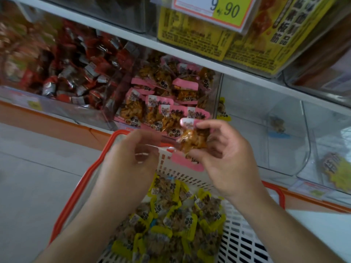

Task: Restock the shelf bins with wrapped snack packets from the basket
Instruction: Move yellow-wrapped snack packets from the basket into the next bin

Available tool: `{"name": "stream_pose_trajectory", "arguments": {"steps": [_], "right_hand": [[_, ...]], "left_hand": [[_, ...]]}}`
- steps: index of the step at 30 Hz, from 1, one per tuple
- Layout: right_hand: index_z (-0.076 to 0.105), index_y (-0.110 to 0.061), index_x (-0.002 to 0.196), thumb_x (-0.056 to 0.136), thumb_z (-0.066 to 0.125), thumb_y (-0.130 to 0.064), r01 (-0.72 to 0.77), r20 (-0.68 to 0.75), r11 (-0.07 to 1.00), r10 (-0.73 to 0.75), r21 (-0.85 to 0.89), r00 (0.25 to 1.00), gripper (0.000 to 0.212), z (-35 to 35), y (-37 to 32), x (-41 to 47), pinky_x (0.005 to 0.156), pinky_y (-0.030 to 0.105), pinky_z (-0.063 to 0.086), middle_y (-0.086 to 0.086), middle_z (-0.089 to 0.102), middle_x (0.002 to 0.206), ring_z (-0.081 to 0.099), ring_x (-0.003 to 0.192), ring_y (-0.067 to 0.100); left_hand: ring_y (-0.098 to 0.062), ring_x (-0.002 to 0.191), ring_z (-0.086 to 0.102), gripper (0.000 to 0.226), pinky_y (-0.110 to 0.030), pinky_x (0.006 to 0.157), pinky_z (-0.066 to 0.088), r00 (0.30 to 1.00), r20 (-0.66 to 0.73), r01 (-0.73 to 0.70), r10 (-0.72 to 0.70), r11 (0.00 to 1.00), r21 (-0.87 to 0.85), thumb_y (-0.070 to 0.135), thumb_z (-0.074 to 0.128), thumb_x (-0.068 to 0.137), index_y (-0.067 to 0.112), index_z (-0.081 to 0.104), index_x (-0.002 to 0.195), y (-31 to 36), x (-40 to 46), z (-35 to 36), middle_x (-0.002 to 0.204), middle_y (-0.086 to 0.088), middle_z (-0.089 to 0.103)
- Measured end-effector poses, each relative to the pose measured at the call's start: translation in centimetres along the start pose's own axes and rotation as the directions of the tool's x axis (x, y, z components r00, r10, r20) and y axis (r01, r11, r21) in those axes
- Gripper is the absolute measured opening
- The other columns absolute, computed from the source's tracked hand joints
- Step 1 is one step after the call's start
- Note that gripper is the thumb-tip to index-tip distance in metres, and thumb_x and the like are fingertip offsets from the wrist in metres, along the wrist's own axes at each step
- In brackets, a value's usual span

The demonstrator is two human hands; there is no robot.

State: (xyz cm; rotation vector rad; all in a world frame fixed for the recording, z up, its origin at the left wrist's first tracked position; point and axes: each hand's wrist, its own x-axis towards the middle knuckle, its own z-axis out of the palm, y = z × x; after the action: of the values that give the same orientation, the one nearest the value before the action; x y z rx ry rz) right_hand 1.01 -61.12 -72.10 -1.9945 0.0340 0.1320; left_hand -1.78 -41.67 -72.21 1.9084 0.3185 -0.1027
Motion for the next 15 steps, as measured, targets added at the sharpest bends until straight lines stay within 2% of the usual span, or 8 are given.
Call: {"name": "stream_pose_trajectory", "arguments": {"steps": [3,5,6,10,15], "right_hand": [[0.066,-0.04,0.118,0.084,0.088,-0.009,0.016,-0.107,0.999,-0.02,-0.035,0.994,0.051,0.0,-1.2,1.7,0.089,0.024,0.06,-0.012,0.077,0.112,0.073,0.101,0.0],[0.066,-0.033,0.121,0.087,0.085,-0.003,0.015,-0.171,1.0,-0.013,0.013,0.985,0.049,0.3,-1.8,4.2,0.079,0.018,0.061,-0.008,0.075,0.115,0.073,0.099,-0.001],[0.066,-0.03,0.123,0.087,0.085,-0.003,0.028,-0.213,1.0,-0.029,-0.01,0.977,0.048,0.6,-2.0,5.8,0.079,0.018,0.061,-0.007,0.075,0.116,0.073,0.099,-0.002],[0.068,-0.024,0.129,0.092,0.083,-0.023,0.053,-0.281,0.966,-0.125,-0.251,0.951,0.04,2.2,-2.7,11.7,0.099,0.033,0.057,-0.009,0.074,0.123,0.071,0.111,0.006],[0.065,-0.018,0.139,0.095,0.079,-0.036,0.065,-0.282,0.944,-0.161,-0.323,0.946,0.05,5.0,-3.4,16.9,0.112,0.041,0.05,-0.001,0.069,0.139,0.064,0.13,0.02]], "left_hand": [[0.008,0.089,0.066,0.031,-0.003,0.059,0.047,0.998,-0.066,0.0,0.0,1.0,0.002,0.009,0.063,0.098,0.04,0.07,0.1,-0.5,0.4,-1.5,0.095,0.025,0.072],[0.003,0.089,0.067,0.031,-0.001,0.058,0.045,0.997,-0.08,0.013,-0.014,1.0,-0.018,0.009,0.062,0.099,0.038,0.07,0.1,-0.7,0.4,-2.0,0.096,0.021,0.072],[0.002,0.09,0.067,0.03,0.0,0.058,0.044,0.996,-0.084,0.013,-0.014,1.0,-0.015,0.009,0.062,0.099,0.038,0.07,0.101,-0.7,0.4,-2.1,0.097,0.02,0.072],[-0.002,0.091,0.067,0.028,0.0,0.058,0.044,0.996,-0.085,0.014,-0.014,1.0,0.005,0.011,0.062,0.098,0.037,0.069,0.103,-0.7,0.3,-2.4,0.097,0.02,0.071],[-0.001,0.092,0.062,0.028,0.005,0.06,0.04,0.995,-0.094,0.027,-0.017,0.993,0.112,0.016,0.061,0.098,0.042,0.064,0.108,-0.5,0.3,-2.8,0.104,0.024,0.065]]}}
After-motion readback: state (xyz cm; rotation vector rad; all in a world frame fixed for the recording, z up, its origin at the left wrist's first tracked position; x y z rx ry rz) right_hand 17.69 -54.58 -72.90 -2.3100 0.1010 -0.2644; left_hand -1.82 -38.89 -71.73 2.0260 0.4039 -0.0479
